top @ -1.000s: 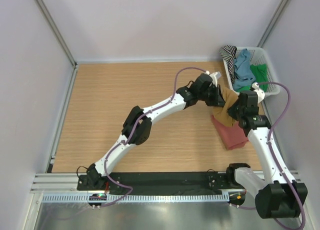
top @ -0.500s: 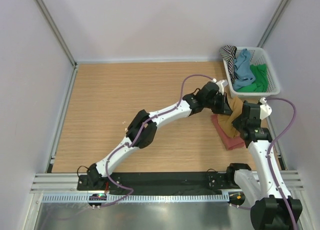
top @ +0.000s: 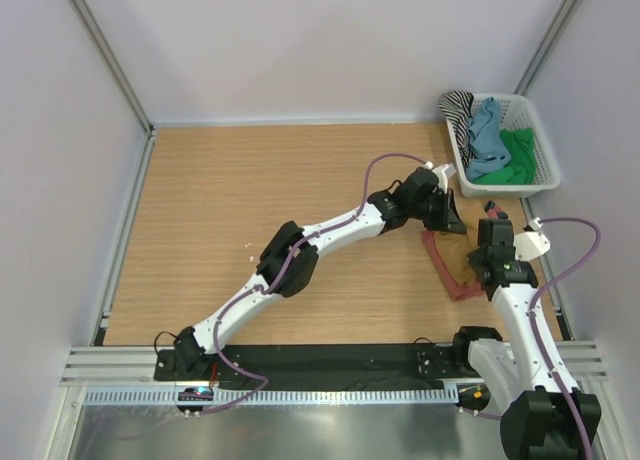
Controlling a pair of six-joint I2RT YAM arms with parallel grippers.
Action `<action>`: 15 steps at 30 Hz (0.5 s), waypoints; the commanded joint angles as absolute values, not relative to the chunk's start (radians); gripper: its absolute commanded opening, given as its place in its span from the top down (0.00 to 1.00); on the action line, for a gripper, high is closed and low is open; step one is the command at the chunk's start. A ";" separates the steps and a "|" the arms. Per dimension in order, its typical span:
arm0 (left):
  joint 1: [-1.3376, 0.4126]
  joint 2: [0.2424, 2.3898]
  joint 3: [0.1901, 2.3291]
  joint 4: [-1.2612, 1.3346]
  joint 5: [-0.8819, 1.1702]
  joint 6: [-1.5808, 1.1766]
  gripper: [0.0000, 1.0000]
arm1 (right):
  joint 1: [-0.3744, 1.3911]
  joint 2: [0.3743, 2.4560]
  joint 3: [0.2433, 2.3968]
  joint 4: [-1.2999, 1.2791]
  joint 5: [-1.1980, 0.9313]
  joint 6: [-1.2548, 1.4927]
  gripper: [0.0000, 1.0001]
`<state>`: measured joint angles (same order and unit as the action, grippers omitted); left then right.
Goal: Fold and stack the tank tops
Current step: Neatly place the folded tank top to the corner
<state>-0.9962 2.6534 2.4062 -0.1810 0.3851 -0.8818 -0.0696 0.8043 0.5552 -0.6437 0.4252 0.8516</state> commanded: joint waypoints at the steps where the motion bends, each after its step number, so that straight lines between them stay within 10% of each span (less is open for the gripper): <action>1: -0.988 2.660 2.468 -0.107 0.370 -0.871 0.94 | -0.075 0.772 0.561 -0.734 0.569 0.960 0.91; 3: -0.988 2.661 2.468 -0.106 0.364 -0.871 0.91 | -0.075 0.727 0.571 -0.773 0.613 0.997 0.85; 6: -0.988 2.661 2.467 -0.106 0.360 -0.871 0.78 | -0.075 0.666 0.563 -0.799 0.657 1.026 0.52; 15: -0.973 2.632 2.465 -0.109 0.347 -0.859 0.37 | -0.075 0.747 0.653 -0.876 0.704 1.077 0.19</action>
